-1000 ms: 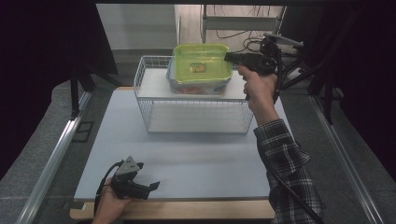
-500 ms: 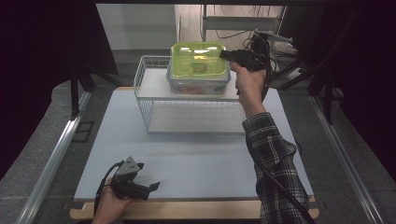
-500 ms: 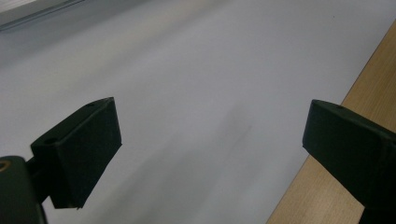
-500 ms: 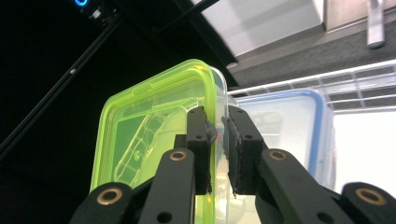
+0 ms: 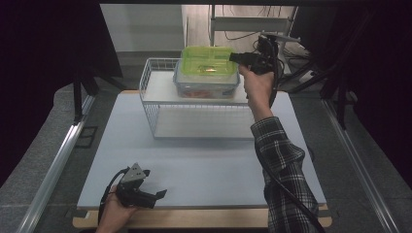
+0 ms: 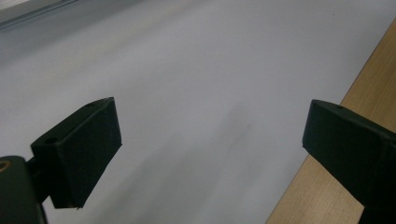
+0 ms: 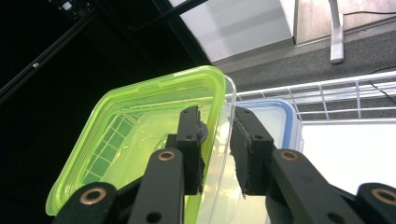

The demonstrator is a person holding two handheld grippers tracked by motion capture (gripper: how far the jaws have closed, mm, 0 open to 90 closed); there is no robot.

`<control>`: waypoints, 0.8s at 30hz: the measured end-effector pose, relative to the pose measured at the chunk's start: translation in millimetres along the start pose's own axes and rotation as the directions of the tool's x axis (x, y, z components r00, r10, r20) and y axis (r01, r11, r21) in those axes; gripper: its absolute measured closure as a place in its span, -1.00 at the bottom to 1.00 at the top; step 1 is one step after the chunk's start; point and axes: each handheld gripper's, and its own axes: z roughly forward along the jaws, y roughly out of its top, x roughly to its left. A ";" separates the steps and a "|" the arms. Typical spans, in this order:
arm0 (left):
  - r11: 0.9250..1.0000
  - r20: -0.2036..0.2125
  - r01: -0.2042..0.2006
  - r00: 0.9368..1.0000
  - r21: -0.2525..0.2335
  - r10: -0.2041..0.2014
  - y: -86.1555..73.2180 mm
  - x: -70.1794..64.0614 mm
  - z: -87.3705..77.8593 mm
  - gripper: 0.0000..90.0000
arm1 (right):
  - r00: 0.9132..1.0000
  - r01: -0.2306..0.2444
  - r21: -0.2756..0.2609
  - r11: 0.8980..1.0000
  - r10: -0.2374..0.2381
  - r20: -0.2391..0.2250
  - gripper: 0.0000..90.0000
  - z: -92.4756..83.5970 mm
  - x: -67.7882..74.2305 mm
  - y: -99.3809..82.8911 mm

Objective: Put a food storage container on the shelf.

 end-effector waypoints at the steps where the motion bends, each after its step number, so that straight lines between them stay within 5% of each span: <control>1: 1.000 0.000 0.000 1.000 0.000 0.000 0.0 0.0 0.0 -0.91 | 1.000 0.004 0.002 1.000 -0.004 0.005 0.56 1.2 0.0 -0.1; 11: 1.000 -0.001 -0.001 1.000 0.002 0.001 -0.1 0.1 0.1 -0.91 | 0.998 0.057 0.000 0.998 -0.056 0.031 0.18 0.5 -1.2 1.4; 24: 1.000 -0.007 -0.013 1.000 0.011 0.013 0.5 -1.7 1.2 -0.90 | 0.983 0.168 0.047 0.985 -0.163 -0.081 -0.40 -23.0 2.6 -17.4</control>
